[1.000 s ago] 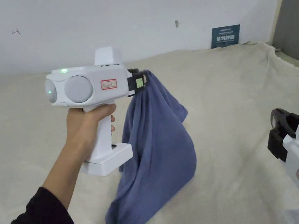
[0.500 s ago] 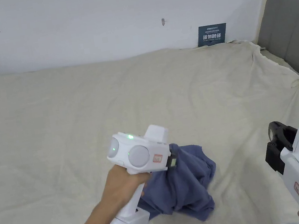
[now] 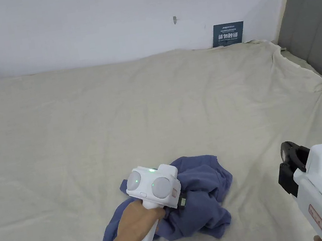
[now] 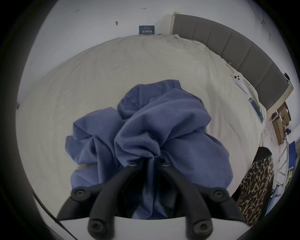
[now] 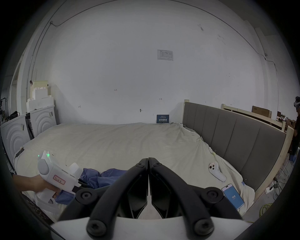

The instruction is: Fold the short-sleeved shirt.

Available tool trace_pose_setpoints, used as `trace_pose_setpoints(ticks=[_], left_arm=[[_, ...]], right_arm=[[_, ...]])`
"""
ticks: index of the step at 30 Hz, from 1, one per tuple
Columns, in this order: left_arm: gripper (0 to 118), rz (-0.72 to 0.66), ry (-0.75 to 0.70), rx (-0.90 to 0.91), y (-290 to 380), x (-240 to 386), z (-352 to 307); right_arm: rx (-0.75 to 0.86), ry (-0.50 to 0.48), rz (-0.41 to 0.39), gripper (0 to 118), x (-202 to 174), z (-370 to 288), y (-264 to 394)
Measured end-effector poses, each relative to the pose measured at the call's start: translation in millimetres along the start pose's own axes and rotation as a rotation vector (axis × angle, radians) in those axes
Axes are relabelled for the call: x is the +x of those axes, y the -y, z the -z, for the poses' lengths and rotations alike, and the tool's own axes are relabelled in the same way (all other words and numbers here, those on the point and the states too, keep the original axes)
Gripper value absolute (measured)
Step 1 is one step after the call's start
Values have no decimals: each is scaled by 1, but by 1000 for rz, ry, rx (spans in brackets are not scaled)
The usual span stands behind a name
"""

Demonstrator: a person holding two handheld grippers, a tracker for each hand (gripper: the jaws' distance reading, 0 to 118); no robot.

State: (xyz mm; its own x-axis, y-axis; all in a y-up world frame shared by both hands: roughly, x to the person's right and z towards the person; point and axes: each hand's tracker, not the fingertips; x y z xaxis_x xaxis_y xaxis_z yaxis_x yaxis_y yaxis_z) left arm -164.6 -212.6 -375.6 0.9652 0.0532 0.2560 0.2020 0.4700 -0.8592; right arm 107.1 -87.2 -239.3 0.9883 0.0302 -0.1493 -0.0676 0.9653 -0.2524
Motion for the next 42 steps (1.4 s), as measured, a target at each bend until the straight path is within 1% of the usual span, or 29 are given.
trace_pose_setpoints(ticks=[1, 2, 3, 5, 6, 7, 10, 11, 13, 15, 19, 22, 25, 27, 28, 29, 30, 31, 34, 39, 42], left_arm=[[46, -11, -3, 23, 0, 0, -11], [53, -30, -8, 64, -1, -1, -20], [68, -53, -2, 108, -1, -4, -32], [105, -90, 23, 207, -1, -9, -57], [110, -88, 35, 282, 0, -12, -74], [111, -88, 37, 347, 1, -13, -90], [111, -99, -53, 494, 7, -15, -139], [111, -101, -72, 539, 10, -17, -152], [111, -106, -114, 631, 18, -21, -181], [111, -113, -158, 709, 29, -26, -203], [109, -143, -246, 811, 52, -37, -233], [103, -127, -345, 897, 73, -44, -241], [82, -134, -431, 936, 88, -50, -242], [57, -136, -458, 951, 96, -53, -242], [42, -139, -470, 959, 98, -55, -241], [21, -141, -475, 965, 100, -57, -240], [10, -154, -475, 969, 102, -59, -239], [10, -165, -465, 966, 103, -63, -239], [0, -201, -419, 970, 105, -69, -236], [0, -198, -417, 959, 106, -67, -234], [0, -177, -407, 923, 104, -67, -232]], right_arm=[[3, 0, 0, 0, 0, 0, -1], [8, 0, -2, 0, 1, -1, -3], [13, -1, -2, 0, 1, -1, -5], [25, -5, -3, 0, 2, -2, -9], [32, -6, -5, 0, 1, -2, -12], [39, -7, -8, 0, 1, -2, -14], [64, -13, -11, 0, 1, -4, -21], [72, -13, -11, 0, -6, -8, -22], [92, -15, -10, 0, -8, -10, -27], [109, -19, -10, 0, -12, -12, -32], [136, -24, -16, 0, -16, -15, -41], [152, -31, -14, 0, -19, -17, -43], [162, -41, -12, 0, -23, -18, -45], [168, -44, -11, 0, -26, -20, -46], [171, -45, -10, 0, -26, -21, -46], [173, -45, -10, 0, -27, -21, -46], [175, -47, -9, 0, -27, -21, -45], [177, -48, -7, 0, -30, -23, -46], [179, -48, -4, 0, -32, -24, -46], [180, -51, -4, 0, -34, -25, -47], [177, -52, -5, 0, -34, -24, -47]])
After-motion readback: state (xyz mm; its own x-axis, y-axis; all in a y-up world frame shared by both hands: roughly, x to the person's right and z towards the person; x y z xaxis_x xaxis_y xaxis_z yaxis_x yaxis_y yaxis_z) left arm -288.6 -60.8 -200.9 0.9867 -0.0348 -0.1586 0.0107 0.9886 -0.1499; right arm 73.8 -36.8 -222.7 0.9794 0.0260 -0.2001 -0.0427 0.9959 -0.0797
